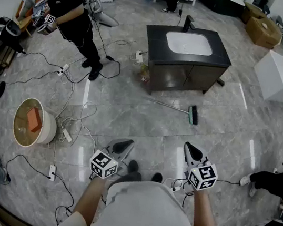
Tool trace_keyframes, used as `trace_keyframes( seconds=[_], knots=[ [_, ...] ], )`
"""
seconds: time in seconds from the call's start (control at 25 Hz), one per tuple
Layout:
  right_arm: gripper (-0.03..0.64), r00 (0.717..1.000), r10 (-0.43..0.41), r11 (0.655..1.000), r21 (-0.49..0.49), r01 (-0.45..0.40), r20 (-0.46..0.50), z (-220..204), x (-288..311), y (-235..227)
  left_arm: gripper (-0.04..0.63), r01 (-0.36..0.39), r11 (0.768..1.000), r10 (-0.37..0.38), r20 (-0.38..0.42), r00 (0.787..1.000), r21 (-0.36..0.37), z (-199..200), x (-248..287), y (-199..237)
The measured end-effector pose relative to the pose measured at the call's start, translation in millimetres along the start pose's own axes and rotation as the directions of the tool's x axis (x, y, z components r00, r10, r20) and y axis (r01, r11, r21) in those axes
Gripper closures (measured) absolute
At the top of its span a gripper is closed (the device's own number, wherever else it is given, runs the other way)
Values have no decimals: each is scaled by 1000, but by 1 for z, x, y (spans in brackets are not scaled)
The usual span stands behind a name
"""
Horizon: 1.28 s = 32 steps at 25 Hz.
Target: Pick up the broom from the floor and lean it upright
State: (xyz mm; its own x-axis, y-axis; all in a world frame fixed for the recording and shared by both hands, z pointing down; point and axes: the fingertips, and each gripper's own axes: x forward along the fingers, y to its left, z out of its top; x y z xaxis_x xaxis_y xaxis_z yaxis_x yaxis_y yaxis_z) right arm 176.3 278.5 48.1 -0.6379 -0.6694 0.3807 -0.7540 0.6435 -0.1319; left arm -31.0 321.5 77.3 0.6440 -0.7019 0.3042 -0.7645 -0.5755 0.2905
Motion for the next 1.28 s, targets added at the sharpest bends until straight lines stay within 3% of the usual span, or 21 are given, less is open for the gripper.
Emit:
trace_keyframes(
  seconds=[0.68, 1.28],
  knots=[
    [617, 998, -50, 998, 27, 49, 22, 8, 23, 23, 581, 61, 998, -61, -3, 998, 6, 1, -14, 30],
    [616, 992, -123, 991, 58, 124, -16, -1, 45, 41, 581, 121, 993, -121, -26, 992, -6, 1, -20, 68]
  ],
)
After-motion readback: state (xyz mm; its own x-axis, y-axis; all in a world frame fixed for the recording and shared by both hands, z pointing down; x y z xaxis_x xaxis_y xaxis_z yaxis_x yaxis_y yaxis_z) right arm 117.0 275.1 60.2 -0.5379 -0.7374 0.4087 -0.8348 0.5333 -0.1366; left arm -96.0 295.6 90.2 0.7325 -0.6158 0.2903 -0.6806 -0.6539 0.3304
